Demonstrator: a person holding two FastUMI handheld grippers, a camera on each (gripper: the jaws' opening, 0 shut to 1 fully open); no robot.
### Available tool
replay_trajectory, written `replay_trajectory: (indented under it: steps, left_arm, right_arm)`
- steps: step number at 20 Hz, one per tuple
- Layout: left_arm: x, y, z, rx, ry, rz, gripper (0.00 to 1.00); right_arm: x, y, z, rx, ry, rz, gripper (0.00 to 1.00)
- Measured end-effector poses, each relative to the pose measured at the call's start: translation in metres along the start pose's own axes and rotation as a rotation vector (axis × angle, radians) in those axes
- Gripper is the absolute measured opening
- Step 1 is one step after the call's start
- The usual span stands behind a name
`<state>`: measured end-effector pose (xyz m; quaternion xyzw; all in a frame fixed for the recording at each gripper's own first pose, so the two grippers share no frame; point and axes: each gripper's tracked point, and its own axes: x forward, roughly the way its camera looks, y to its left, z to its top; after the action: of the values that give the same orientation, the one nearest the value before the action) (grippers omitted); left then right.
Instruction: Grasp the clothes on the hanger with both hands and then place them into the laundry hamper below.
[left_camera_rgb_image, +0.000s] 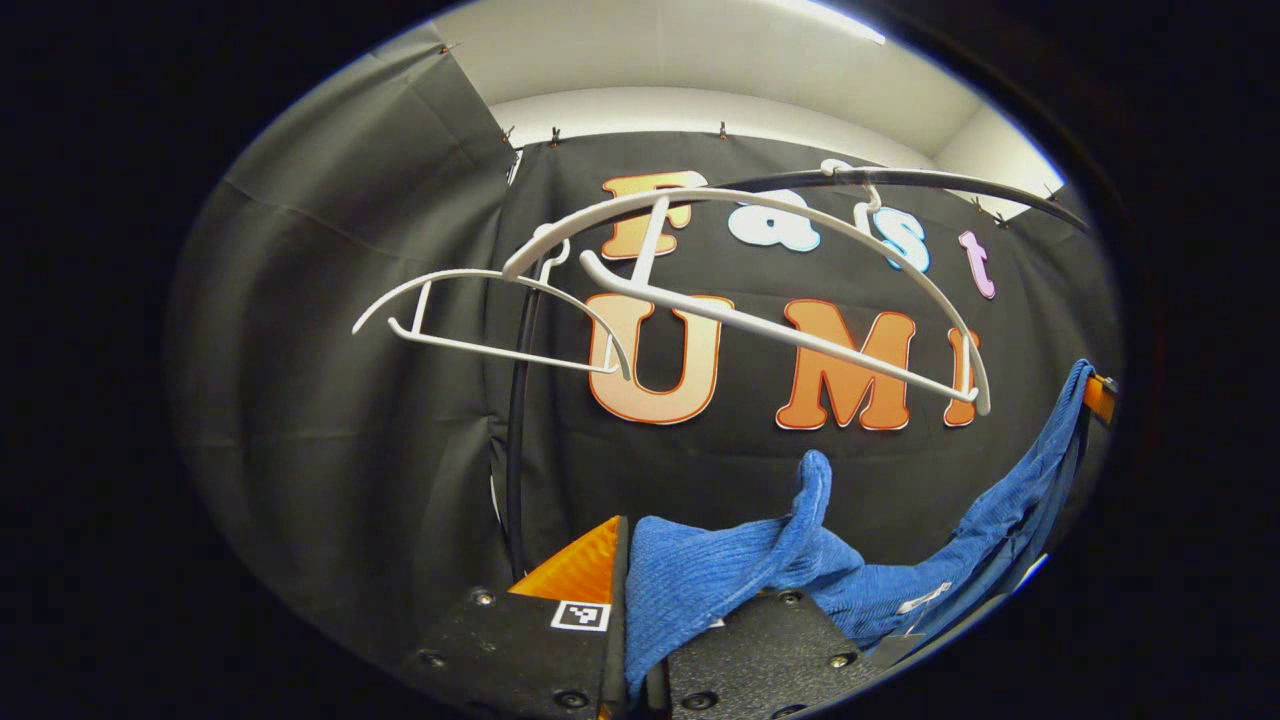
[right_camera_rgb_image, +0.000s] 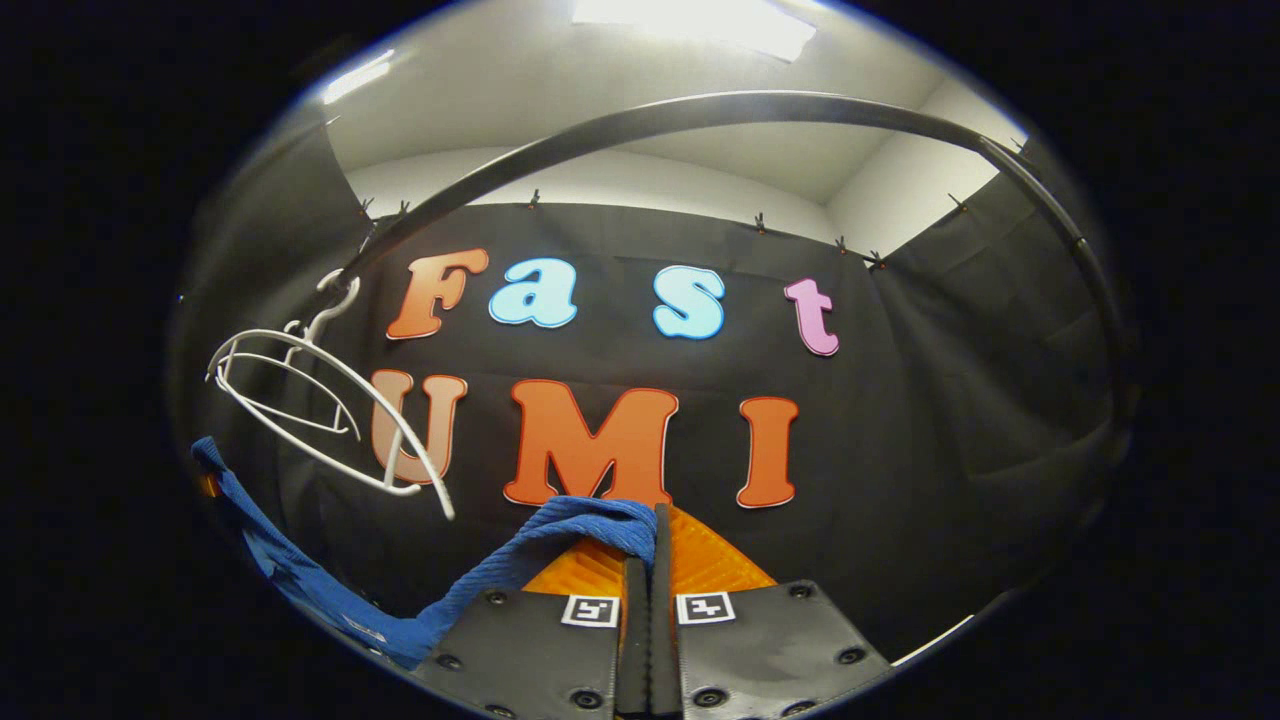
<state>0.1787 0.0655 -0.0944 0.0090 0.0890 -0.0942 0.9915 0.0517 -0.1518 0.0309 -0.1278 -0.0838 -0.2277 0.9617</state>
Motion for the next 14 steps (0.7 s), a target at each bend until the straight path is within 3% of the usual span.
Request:
replay_trajectory:
  steps: [5,8,12,14]
  left_arm:
    - [-0.006,-0.036,-0.015,-0.174,0.063,-0.093,0.08]
    - [-0.006,-0.054,-0.039,-0.19,0.123,-0.105,0.09]
    - [-0.016,-0.097,-0.11,-0.161,0.296,-0.164,0.1]
    - [-0.023,-0.114,-0.154,-0.162,0.409,-0.194,0.1]
  right_arm:
    - [-0.009,0.101,-0.035,0.082,0.089,0.271,0.08]
    - [-0.029,0.154,-0.072,0.125,0.179,0.405,0.07]
    - [-0.061,0.203,-0.151,0.179,0.398,0.517,0.07]
    - [-0.076,0.212,-0.198,0.193,0.53,0.537,0.09]
